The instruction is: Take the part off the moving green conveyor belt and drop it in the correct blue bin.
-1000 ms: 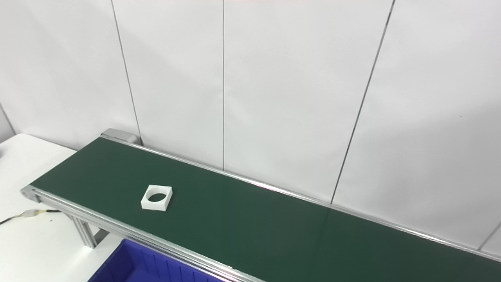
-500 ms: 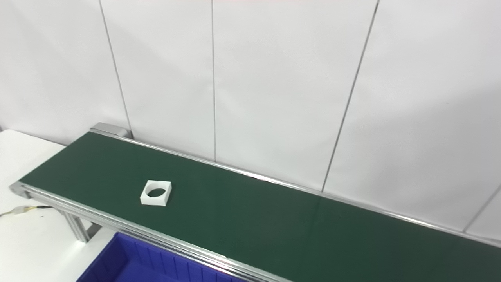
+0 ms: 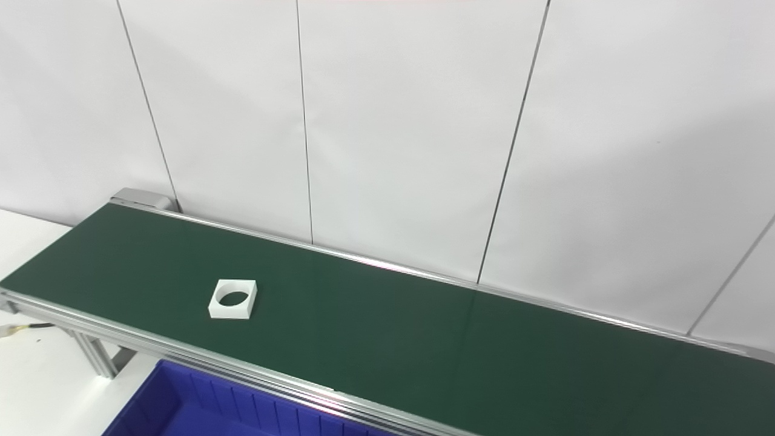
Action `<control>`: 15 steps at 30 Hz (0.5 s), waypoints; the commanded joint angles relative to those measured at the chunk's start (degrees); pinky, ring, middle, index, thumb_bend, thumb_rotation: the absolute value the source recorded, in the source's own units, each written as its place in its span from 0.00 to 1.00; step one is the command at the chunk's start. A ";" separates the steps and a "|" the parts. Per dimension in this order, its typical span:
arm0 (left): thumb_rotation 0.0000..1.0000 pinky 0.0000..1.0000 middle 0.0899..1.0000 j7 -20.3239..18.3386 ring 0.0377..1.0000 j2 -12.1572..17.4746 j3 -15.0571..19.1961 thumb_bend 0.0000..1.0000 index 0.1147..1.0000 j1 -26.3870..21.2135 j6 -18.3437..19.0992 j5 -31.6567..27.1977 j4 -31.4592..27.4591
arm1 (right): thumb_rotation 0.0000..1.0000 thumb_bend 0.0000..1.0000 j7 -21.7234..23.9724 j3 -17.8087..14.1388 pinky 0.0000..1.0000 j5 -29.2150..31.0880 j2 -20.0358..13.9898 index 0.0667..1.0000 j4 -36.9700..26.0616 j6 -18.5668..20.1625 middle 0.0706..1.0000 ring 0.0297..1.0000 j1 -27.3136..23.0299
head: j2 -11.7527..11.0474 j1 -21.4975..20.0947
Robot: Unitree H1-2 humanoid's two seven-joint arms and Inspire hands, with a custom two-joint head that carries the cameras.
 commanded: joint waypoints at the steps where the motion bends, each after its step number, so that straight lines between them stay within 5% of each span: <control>1: 0.00 0.76 0.72 -0.59 0.73 0.26 -0.11 0.63 0.71 -0.36 -2.27 -0.40 -2.10 | 0.00 0.65 -0.28 -0.25 0.68 -0.43 0.47 0.83 -2.09 -2.34 0.80 0.75 -0.49 | 0.10 -0.23; 15: 0.00 0.78 0.73 -1.81 0.74 1.05 0.19 0.59 0.72 -0.46 -1.60 -1.77 -3.44 | 0.03 0.67 -0.86 0.02 0.67 -2.45 1.03 0.82 -2.02 -2.34 0.80 0.74 -0.61 | 0.46 -2.54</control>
